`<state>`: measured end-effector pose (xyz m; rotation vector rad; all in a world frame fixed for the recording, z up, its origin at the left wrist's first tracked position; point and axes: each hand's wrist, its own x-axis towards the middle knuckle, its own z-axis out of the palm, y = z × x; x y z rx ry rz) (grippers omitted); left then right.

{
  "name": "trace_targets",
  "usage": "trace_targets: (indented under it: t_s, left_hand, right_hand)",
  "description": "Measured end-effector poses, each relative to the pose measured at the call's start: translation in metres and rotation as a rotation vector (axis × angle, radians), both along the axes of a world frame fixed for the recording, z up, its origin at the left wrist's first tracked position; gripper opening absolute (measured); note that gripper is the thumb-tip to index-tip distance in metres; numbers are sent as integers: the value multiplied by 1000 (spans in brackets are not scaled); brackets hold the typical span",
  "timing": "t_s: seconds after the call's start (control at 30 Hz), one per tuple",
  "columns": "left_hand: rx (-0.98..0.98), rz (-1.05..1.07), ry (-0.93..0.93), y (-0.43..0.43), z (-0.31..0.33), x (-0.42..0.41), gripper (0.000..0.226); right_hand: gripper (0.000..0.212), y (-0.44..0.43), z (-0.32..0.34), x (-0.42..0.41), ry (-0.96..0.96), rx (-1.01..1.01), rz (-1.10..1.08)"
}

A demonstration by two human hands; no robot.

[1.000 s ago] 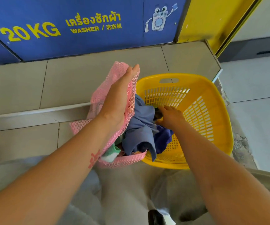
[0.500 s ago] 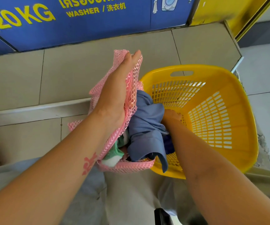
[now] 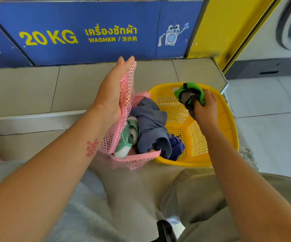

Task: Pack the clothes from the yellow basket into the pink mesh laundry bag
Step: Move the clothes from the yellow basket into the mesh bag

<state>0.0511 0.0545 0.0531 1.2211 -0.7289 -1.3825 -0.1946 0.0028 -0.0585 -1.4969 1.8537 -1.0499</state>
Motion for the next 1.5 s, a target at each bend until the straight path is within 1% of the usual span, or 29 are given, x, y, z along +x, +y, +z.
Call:
trace_targets:
  t_s: [0.07,0.13,0.2,0.27,0.3,0.33,0.4,0.43,0.47,0.57,0.6,0.67,0.73,0.83,0.9,0.97,1.1,1.13,1.2,1.27,1.33,1.37,1.5]
  left_hand:
    - [-16,19,11,9,7,11,29]
    - [-35,53,27,17,12,23,29]
    - [-53,79,23,24,16,35,28]
    - [-77,74,22,30,19,45,28]
    - [-88,74,28,33,20,49,32]
    - [-96,77,33,36,21,53,34]
    - [-106,70,29,43,23,59,32]
    - [-109,66,16,46,24,61,30]
    - [-109,63,1,48,25,63,29]
    - [-102,57,-29,53,27,69,31]
    - [-99,50,-30,53,27,70,32]
    - [-96,42,-27,54,26,73,31]
    - [-102,25,-18,54,25,77,29]
    - [-107,-18,-21,55,24,81,42]
    - [-105,-29,-26,56,25,82,47]
    - [-105,-19,-29,56,26,81,47]
    - [-77,-6,-34,54,27,73,43]
    - [-70,-10,-33,53,27,70,43]
    - [-60,-21,-30,52,27,60,45]
    - [-54,-34,-40,50,26,49,41]
    - [-46,-38,-42,46,24,40,33]
    - [-44,-40,-45,44,23,35,33]
    - [-31,-80,-87,31,13,19,45]
  right_hand:
    - [44,11,32,12,-94,-84,65]
    - [47,22,60,32,-105,-173,159]
    - [46,35,78,58,-25,-275,291]
    - [40,47,83,87,116,-336,432]
    - [38,52,80,100,211,-328,519]
    - [40,57,73,111,345,-282,616]
    - [53,66,54,128,674,-131,806]
    - [59,68,45,134,777,-75,869]
    - [62,69,38,139,815,-44,909]
    - [61,68,22,156,805,59,977]
    - [62,68,18,163,834,110,1020]
    - [65,69,7,174,967,168,1116]
    - [65,70,-5,183,1119,171,1182]
    - [66,65,-17,192,1279,232,1200]
    - [69,62,-19,194,1327,264,1177]
    - [74,60,-14,193,1290,228,1147]
    - [79,55,16,177,1025,-34,1080]
    - [77,52,24,168,962,-87,1034]
    - [73,44,35,146,850,-127,908]
    - [70,35,39,120,770,-97,775]
    - [67,27,35,94,728,-47,657]
    - [66,23,31,82,715,-21,604]
    - [62,19,-4,36,714,130,468]
